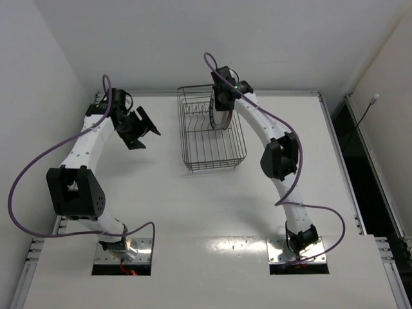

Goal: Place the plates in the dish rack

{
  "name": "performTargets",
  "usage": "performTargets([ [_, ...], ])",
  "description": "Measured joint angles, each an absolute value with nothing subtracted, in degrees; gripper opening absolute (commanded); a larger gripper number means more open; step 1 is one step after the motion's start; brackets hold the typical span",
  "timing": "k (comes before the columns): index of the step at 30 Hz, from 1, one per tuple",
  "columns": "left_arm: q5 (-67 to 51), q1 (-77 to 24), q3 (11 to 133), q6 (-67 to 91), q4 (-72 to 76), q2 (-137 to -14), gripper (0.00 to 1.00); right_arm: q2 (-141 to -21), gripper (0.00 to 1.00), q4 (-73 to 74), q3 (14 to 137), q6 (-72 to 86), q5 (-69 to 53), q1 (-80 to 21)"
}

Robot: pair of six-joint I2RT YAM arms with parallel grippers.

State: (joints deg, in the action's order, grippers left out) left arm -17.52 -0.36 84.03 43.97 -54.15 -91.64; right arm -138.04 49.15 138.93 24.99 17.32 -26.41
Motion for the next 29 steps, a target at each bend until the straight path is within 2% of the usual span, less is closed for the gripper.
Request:
performTargets([
  [2,-17.52,-0.36,84.03,43.97,-54.15,-91.64,0.70,-139.46,0.02,49.04,138.50,25.17,17.04,-26.74],
  [5,-17.50,-0.25,84.03,43.97,-54.15,-91.64,0.70,-140.75,0.28,47.51,138.19,25.32,16.19,-26.76],
  [6,-17.50,-0.08,83.92,43.97,-54.04,-91.64,0.70,-140.77,0.43,47.92,138.19,25.17,15.99,-26.76],
  [9,-17.56,0.47,83.15,43.97,-53.91,-91.64,0.70,-140.75,0.61,47.64,138.12,25.65,14.22,-26.74],
  [10,-17.56,0.69,82.89,43.97,-53.98,-91.64,0.70,-140.55,0.76,47.66,137.82,25.45,13.91,-27.00],
  [11,-17.54,0.89,82.65,43.97,-53.93,-91.64,0.70,-140.20,0.85,47.70,137.25,25.65,13.28,-27.11],
  [12,-17.54,1.08,82.52,43.97,-53.95,-91.70,0.70,-139.70,1.00,47.66,136.68,25.89,12.51,-27.22],
  [19,-17.50,1.28,82.41,43.99,-53.71,-93.10,0.70,-128.51,1.00,49.78,134.87,25.87,8.82,-26.41],
  [24,-17.45,1.28,82.46,44.18,-53.52,-96.14,0.70,-112.64,1.00,48.49,132.66,25.87,7.92,-25.06],
  [29,-16.16,1.28,84.84,43.97,-54.11,-97.73,0.70,-97.08,1.00,46.54,122.41,25.93,9.37,-22.96],
])
